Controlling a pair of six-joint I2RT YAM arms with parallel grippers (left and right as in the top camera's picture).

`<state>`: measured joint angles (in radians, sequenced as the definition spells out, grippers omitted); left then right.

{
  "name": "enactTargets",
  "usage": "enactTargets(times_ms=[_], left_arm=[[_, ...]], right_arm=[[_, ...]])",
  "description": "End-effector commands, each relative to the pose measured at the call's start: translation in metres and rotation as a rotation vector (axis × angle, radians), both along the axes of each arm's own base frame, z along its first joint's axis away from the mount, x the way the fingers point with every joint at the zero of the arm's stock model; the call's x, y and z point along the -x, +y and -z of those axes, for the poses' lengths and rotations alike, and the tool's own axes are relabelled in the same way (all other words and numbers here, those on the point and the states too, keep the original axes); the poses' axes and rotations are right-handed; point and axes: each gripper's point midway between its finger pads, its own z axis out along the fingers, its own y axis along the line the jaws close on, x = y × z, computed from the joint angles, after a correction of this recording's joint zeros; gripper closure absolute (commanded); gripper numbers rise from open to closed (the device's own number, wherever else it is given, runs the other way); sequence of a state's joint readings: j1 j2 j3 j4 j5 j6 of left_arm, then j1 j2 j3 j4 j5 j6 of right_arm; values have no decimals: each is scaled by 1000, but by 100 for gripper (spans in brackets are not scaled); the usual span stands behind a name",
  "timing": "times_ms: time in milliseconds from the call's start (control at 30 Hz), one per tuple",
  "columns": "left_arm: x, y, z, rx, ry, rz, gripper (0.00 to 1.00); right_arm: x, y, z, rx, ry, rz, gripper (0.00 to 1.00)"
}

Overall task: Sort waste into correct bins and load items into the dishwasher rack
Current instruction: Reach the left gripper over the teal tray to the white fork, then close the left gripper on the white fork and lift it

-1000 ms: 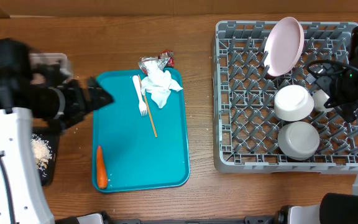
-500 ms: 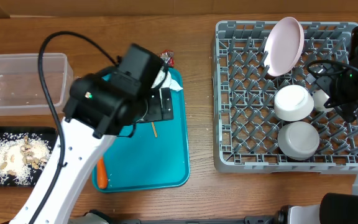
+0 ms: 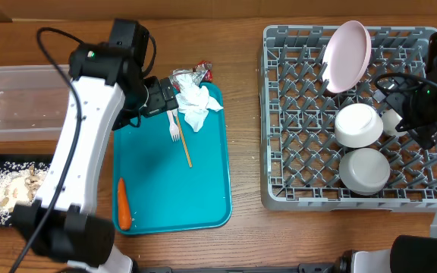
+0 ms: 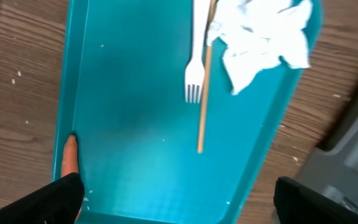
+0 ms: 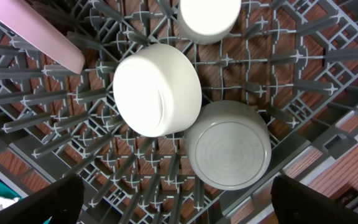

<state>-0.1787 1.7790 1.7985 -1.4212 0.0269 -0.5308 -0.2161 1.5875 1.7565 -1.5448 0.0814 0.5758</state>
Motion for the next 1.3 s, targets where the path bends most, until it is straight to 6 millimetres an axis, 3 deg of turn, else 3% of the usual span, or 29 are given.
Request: enactTargets(times_ms=[0, 133, 533, 733, 1000, 1267], left_arm=[[-10, -7, 35, 5, 80, 37, 0], [-30, -7, 74, -5, 126, 37, 15], [-49, 2, 148, -25, 217, 79, 11], [-61, 5, 168, -42, 204, 108, 11], [-61, 17, 193, -45, 248, 118, 12], [-70, 24, 197, -78, 216, 150, 12]], right_arm=[[0, -1, 0, -1, -3, 0, 0], [0, -1, 0, -1, -3, 0, 0], [0, -1, 0, -1, -3, 0, 0], [0, -1, 0, -1, -3, 0, 0], [0, -1, 0, -1, -3, 0, 0], [0, -1, 0, -1, -3, 0, 0]])
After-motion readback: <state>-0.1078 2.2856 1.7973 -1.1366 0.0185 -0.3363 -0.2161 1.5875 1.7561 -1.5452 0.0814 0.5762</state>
